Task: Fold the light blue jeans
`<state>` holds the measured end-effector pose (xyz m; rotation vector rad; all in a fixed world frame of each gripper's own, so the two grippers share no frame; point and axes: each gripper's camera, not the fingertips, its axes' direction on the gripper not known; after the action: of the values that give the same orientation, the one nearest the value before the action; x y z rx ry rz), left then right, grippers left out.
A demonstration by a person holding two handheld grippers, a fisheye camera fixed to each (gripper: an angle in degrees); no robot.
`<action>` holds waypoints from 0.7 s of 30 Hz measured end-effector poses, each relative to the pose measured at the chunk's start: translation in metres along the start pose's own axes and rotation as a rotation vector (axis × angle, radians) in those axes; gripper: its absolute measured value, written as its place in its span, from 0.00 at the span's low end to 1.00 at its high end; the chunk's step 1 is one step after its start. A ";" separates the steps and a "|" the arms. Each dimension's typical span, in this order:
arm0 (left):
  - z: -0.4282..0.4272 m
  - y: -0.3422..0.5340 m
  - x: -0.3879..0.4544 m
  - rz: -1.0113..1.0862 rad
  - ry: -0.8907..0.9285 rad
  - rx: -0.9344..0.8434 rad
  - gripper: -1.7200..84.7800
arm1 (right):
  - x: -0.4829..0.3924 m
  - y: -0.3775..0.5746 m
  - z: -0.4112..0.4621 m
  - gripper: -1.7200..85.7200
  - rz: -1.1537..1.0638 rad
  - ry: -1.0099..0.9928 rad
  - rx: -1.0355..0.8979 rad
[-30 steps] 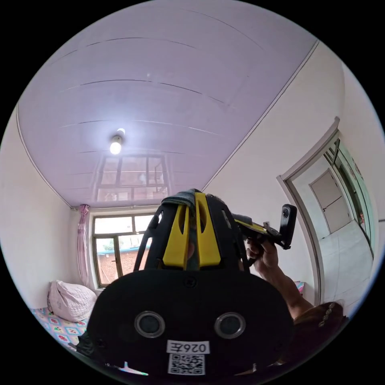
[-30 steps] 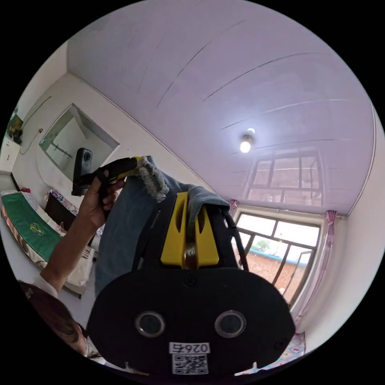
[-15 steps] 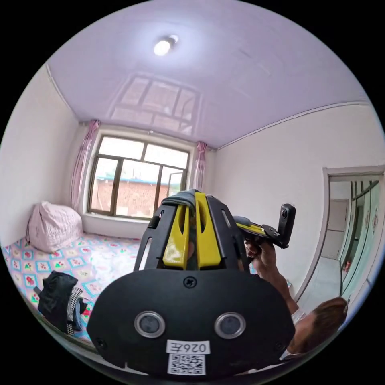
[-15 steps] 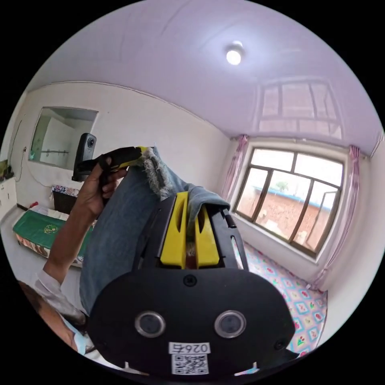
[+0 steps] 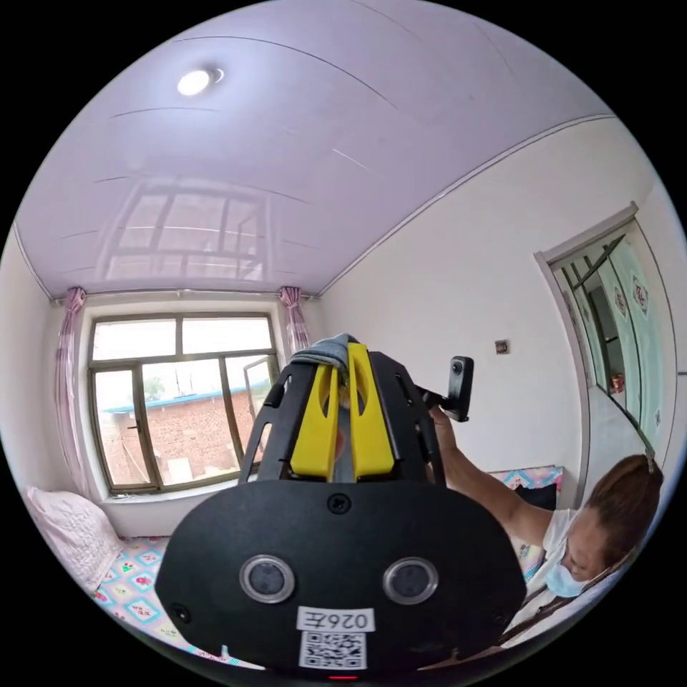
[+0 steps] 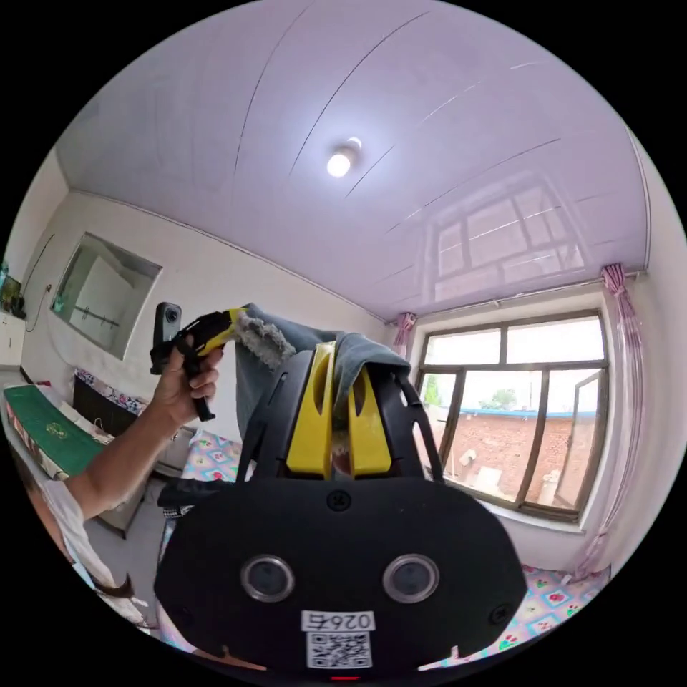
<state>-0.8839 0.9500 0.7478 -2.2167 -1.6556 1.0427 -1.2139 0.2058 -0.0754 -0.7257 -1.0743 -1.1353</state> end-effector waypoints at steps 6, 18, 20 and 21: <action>0.031 0.165 -0.041 -0.028 0.059 -0.176 0.02 | 0.081 0.120 -0.012 0.01 0.130 -0.140 -0.182; -0.065 0.756 -0.015 -0.826 0.391 -0.779 0.02 | -0.019 0.649 -0.209 0.00 0.973 -0.050 -0.710; -0.105 0.823 0.011 -0.987 0.500 -0.865 0.02 | -0.052 0.698 -0.251 0.00 1.088 0.004 -0.755; -0.115 0.836 0.016 -1.016 0.521 -0.887 0.02 | -0.069 0.726 -0.276 0.00 1.179 0.014 -0.771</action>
<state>-0.1684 0.6915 0.3834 -1.2754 -2.6766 -0.5557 -0.4439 0.1992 -0.1944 -1.6485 -0.0134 -0.4478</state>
